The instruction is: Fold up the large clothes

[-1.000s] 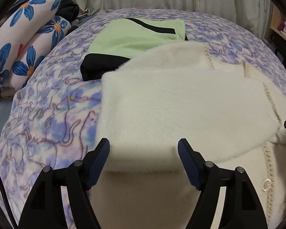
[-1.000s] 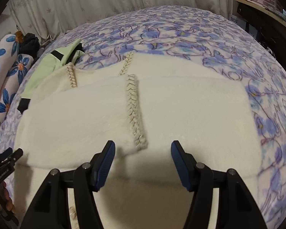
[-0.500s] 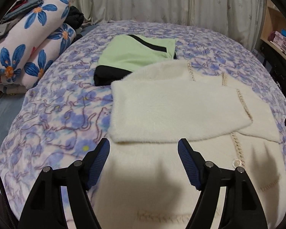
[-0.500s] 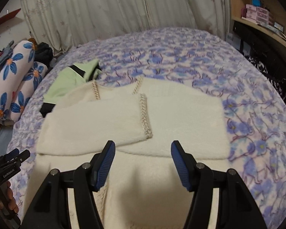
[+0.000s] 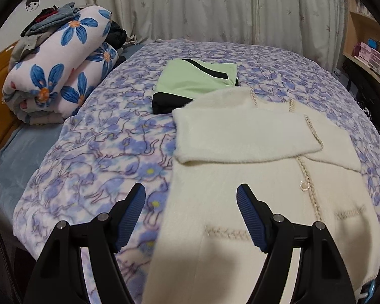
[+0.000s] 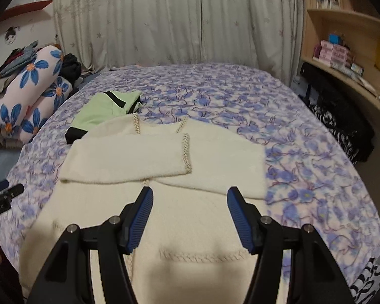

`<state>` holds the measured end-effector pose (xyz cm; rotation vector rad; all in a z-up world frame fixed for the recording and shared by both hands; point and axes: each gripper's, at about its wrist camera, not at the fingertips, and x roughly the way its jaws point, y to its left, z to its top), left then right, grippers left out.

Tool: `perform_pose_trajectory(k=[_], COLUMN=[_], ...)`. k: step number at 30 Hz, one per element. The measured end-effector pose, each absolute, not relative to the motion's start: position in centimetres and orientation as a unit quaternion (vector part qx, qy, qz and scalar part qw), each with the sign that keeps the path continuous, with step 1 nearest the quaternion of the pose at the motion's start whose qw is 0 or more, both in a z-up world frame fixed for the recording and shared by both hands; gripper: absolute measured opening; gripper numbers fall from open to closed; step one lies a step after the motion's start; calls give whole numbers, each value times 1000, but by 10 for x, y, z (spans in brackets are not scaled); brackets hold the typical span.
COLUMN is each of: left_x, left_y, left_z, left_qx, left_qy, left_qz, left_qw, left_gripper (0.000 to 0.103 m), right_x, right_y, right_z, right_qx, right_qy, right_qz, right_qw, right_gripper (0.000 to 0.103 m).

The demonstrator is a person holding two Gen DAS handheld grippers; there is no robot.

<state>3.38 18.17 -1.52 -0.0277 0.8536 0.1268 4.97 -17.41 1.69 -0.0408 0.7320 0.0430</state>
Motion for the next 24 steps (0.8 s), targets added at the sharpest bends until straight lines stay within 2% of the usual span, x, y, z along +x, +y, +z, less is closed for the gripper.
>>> perform_pose_trajectory(k=[12, 24], left_x=[-26, -43], left_y=[190, 215], left_z=[-21, -72], left_qx=[-26, -82], left_qy=[416, 469], left_qz=[39, 28], left_qw=[908, 879], left_gripper=[77, 79], right_x=[-9, -27], right_y=[-188, -216], right_z=[10, -28], right_qx=[-5, 44], right_qy=[340, 375], right_qz=[52, 63], right_qw=[939, 924], right_gripper=[61, 61])
